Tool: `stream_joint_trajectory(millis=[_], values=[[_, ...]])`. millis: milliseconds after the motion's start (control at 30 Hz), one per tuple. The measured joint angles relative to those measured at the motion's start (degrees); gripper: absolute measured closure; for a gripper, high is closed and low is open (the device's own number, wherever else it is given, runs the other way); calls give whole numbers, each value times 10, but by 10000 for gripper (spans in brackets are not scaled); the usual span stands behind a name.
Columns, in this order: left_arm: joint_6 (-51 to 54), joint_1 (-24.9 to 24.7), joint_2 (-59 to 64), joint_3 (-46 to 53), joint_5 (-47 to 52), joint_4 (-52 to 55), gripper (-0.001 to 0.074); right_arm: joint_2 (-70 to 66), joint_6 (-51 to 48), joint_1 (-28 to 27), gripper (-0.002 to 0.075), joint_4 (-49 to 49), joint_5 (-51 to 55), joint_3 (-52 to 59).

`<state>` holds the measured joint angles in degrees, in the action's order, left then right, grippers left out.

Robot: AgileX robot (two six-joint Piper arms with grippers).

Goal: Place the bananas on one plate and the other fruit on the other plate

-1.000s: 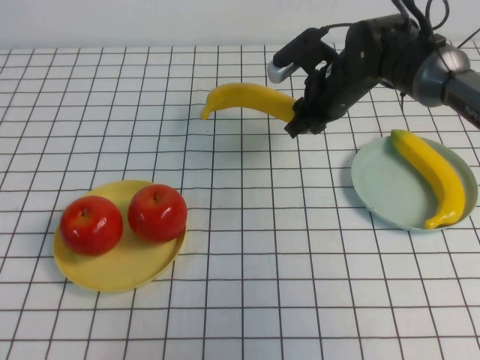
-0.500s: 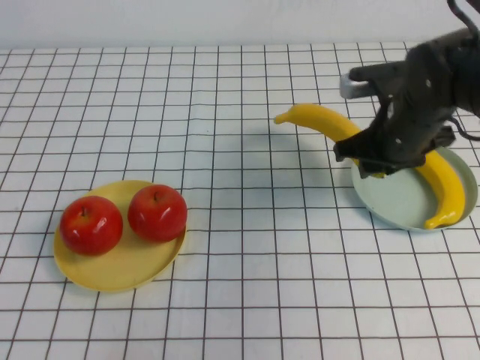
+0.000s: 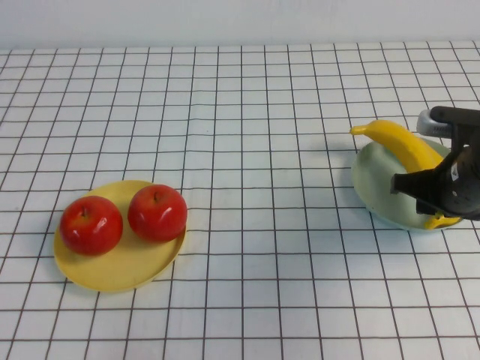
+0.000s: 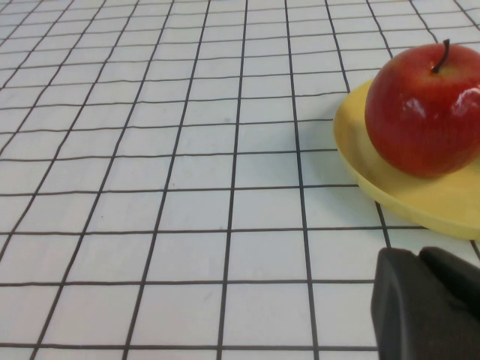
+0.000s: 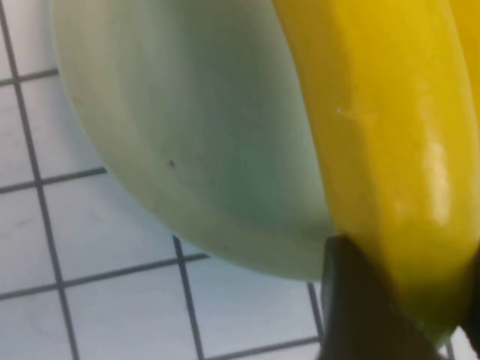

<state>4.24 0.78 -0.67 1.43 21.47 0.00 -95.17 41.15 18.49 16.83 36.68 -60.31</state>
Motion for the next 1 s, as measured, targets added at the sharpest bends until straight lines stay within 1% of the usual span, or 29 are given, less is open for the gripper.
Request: stream_joint_trajectory(millis=[67,100,200,300,367,467,533,567,633,700,733,767,833,1000], values=[[0,0,0,0,0,0,738,-6,1,0,472,1,-19,0],[0,0,0,0,0,0,738,-11,1,0,456,1,-29,0],[0,0,0,0,0,0,738,-26,1,0,369,-2,-51,0],[0,0,0,0,0,0,738,-40,1,0,304,-8,-59,0],[0,0,0,0,0,0,738,-42,1,0,291,-10,-65,0],[0,0,0,0,0,0,738,-38,1,0,300,-13,-71,0],[0,0,0,0,0,0,738,-24,2,0,333,-14,-78,0],[0,0,0,0,0,0,738,-10,3,0,367,-14,-87,4],[0,0,0,0,0,0,738,24,3,0,454,-9,-125,17],[0,0,0,0,0,0,738,74,3,0,583,3,-187,45],[0,0,0,0,0,0,738,101,3,0,637,8,-215,60],[0,0,0,0,0,0,738,128,4,0,673,13,-248,79],[0,0,0,0,0,0,738,179,4,0,713,22,-307,118],[0,0,0,0,0,0,738,278,-5,0,736,72,-378,183]])
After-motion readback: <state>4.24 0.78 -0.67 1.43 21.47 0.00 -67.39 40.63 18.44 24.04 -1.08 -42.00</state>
